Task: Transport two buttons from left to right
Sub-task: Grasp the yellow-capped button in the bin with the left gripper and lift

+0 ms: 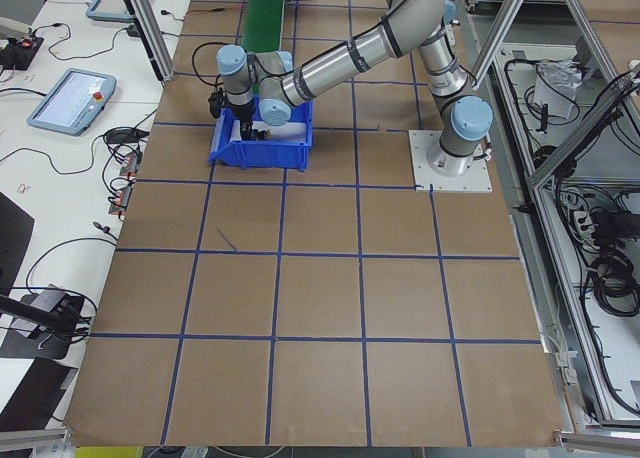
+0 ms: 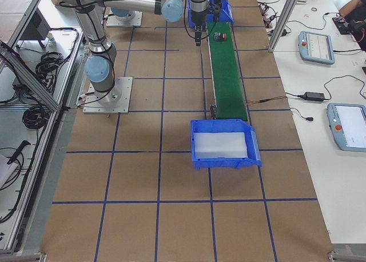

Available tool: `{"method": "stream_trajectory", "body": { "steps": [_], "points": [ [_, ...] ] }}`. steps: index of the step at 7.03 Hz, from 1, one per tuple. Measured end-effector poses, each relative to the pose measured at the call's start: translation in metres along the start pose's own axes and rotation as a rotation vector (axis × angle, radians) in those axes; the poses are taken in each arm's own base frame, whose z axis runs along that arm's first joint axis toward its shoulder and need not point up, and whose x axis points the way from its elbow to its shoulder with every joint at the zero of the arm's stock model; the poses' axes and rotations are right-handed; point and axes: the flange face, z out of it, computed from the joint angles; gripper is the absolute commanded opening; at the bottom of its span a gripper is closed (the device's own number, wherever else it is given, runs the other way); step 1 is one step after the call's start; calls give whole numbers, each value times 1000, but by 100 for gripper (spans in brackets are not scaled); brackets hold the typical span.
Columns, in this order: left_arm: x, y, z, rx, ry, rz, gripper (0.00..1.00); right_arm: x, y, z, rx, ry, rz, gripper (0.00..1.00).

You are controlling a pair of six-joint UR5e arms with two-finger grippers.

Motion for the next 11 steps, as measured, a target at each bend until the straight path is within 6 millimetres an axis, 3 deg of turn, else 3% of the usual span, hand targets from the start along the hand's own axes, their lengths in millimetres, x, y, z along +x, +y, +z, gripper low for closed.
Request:
{"method": "stream_trajectory", "body": {
  "steps": [1, 2, 5, 9, 11],
  "points": [
    [0, 1, 3, -6, -2, 2, 45, 0, 0, 0, 0, 0, 1, 100],
    [0, 2, 4, -9, -3, 4, 36, 0, 0, 0, 0, -1, 3, 100],
    [0, 4, -6, -7, 3, -4, 23, -1, 1, 2, -4, 0, 4, 100],
    [4, 26, -73, -18, 15, -16, 24, -1, 2, 4, -8, 1, 1, 100],
    [10, 46, -128, -12, 22, -20, 22, -1, 2, 4, -7, 1, 1, 100]
  ]
}}
